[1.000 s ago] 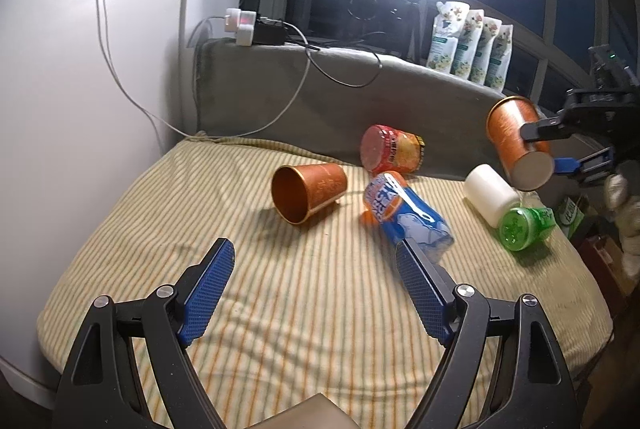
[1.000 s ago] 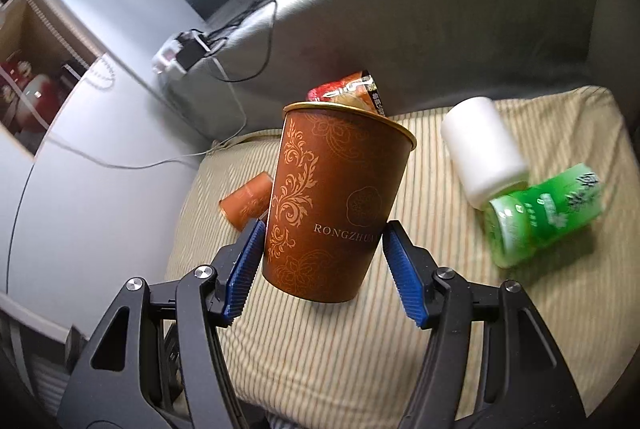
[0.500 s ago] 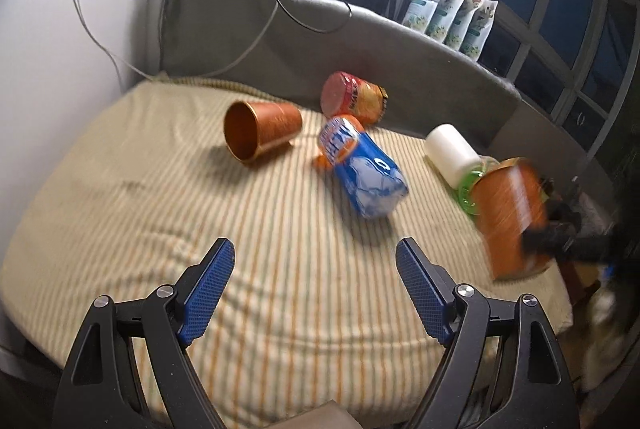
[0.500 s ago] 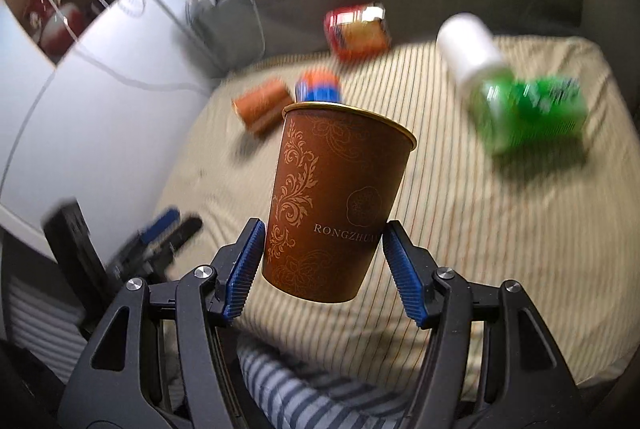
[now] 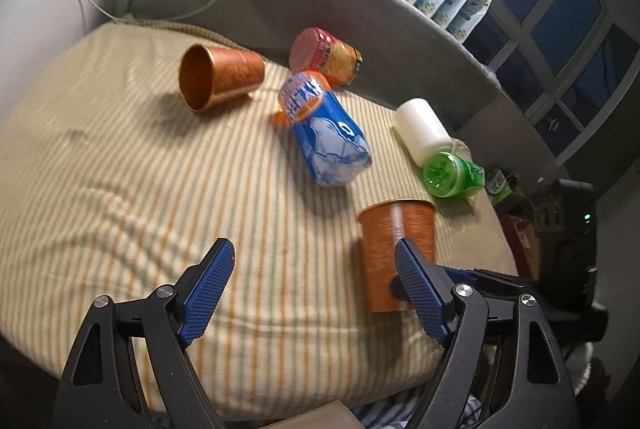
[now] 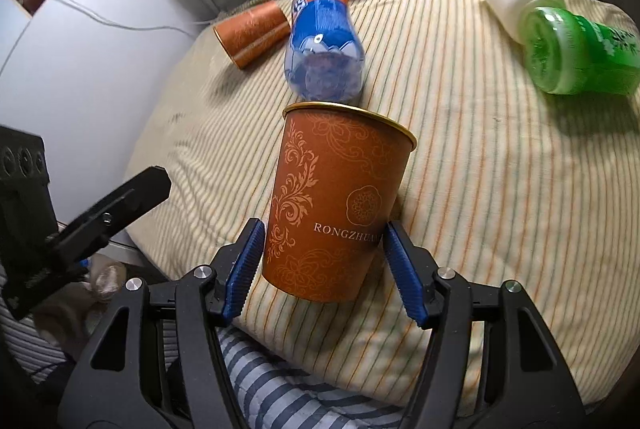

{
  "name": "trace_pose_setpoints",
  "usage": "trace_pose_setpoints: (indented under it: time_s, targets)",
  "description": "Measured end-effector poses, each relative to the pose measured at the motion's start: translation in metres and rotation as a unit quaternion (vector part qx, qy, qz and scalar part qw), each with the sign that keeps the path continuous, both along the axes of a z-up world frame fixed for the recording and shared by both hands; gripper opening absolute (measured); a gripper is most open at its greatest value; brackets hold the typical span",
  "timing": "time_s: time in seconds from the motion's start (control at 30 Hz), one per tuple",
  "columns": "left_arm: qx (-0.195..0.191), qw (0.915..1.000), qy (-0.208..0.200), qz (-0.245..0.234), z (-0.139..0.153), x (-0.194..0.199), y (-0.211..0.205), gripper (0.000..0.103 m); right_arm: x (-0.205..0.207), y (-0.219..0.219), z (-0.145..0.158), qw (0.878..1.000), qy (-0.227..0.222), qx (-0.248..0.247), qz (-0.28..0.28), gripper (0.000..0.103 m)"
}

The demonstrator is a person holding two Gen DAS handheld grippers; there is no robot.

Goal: Flip cup upright
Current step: 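Rotate the held copper cup rim-up and lower it onto the bed, then open the right gripper and withdraw while the left gripper closes on the cup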

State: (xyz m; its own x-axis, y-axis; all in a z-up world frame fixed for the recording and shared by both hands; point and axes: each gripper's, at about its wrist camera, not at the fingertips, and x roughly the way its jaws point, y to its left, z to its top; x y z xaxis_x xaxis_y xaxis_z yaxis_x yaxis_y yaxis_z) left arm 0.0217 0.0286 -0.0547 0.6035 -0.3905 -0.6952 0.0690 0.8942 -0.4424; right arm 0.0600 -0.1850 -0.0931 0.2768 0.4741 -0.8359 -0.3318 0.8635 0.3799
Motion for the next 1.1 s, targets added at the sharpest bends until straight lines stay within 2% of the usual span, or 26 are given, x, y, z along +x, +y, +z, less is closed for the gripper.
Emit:
trace_pose_setpoints:
  time_s: [0.2, 0.33, 0.47, 0.67, 0.87, 1.1]
  targets:
    - [-0.01, 0.9996, 0.016, -0.02, 0.0, 0.01, -0.009, 0.082, 0.003, 0.009, -0.003, 1.0, -0.004, -0.017, 0.016, 0.066]
    - [-0.021, 0.9988, 0.03, -0.032, -0.001, 0.016, -0.014, 0.082, 0.0, 0.007, 0.001, 0.999, -0.014, -0.023, 0.016, 0.075]
    - [-0.02, 0.998, 0.038, -0.045, -0.001, 0.021, -0.022, 0.082, -0.004, -0.006, 0.008, 1.0, -0.024, -0.013, 0.008, 0.076]
    - [-0.039, 0.9934, 0.079, -0.074, -0.006, 0.039, -0.036, 0.082, -0.014, -0.036, 0.026, 0.999, -0.046, 0.001, -0.024, 0.076]
    - [-0.068, 0.988, 0.119, -0.07, -0.018, 0.057, -0.041, 0.082, -0.026, -0.074, 0.037, 0.996, -0.056, 0.028, -0.067, 0.076]
    - [-0.078, 0.985, 0.134, -0.076, -0.024, 0.064, -0.05, 0.081, -0.031, -0.102, 0.039, 0.992, -0.059, 0.042, -0.105, 0.076]
